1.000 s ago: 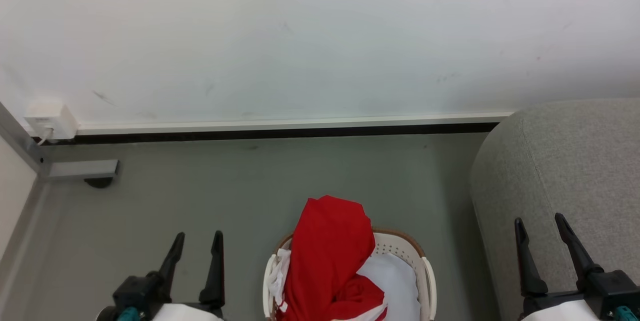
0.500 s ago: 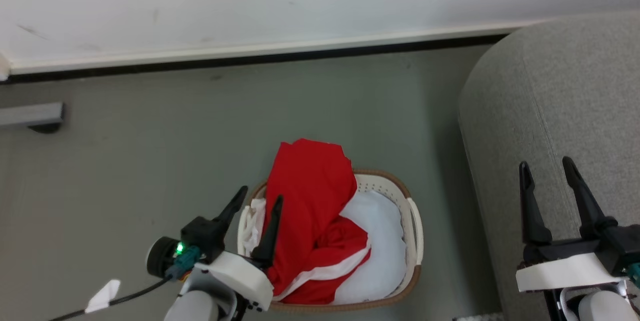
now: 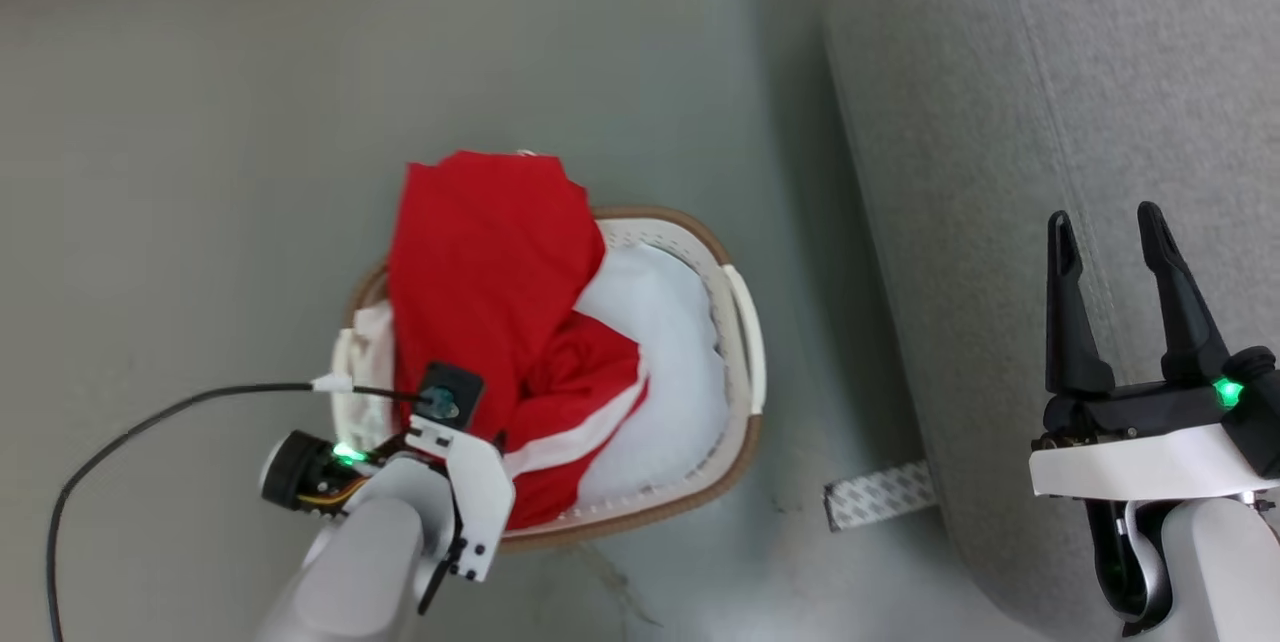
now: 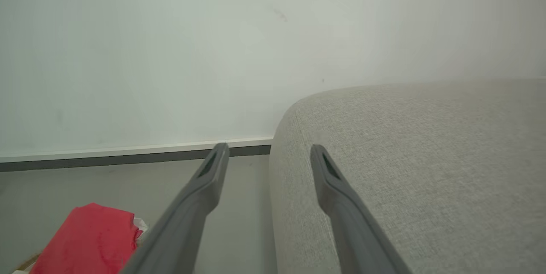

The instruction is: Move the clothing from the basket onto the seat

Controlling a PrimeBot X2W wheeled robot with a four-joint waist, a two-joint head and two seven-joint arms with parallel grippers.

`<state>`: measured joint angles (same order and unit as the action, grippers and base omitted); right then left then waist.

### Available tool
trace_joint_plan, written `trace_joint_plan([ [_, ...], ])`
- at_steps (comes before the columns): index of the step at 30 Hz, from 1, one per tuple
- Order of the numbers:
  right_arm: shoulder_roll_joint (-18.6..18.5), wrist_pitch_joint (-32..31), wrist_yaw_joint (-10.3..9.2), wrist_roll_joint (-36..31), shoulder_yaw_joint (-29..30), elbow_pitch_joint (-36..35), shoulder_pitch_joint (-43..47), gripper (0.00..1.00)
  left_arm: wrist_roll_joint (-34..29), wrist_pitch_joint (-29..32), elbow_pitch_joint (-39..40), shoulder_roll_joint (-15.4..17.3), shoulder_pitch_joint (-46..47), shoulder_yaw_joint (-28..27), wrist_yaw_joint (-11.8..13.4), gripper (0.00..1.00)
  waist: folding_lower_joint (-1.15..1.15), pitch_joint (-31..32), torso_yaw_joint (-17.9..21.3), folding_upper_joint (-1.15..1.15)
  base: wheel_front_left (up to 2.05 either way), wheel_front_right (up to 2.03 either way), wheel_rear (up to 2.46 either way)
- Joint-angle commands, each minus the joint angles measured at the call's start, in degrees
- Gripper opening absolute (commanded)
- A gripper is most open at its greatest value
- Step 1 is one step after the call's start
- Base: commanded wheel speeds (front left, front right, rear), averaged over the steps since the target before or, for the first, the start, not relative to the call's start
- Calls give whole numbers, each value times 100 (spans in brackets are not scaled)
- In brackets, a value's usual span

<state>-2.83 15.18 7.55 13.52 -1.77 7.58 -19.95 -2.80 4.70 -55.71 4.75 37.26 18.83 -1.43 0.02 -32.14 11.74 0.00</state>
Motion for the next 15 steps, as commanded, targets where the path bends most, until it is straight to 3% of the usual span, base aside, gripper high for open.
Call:
trace_joint_plan([
  [1, -11, -3, -12, 56, -21, -31, -92, 100, -58, 95, -102, 115, 161, 0, 61, 100, -2, -290, 295, 0, 0, 0, 0],
  [8, -13, -3, -12, 272, -67, -107, -177, 100, -189, 600, -637, 385, 483, 116, 149, 100, -2, -584, 465, 0, 0, 0, 0],
  [15, -13, -3, -12, 383, -148, -152, -286, 100, -285, 721, -854, 528, 723, 261, 245, 100, -2, -842, 565, 0, 0, 0, 0],
])
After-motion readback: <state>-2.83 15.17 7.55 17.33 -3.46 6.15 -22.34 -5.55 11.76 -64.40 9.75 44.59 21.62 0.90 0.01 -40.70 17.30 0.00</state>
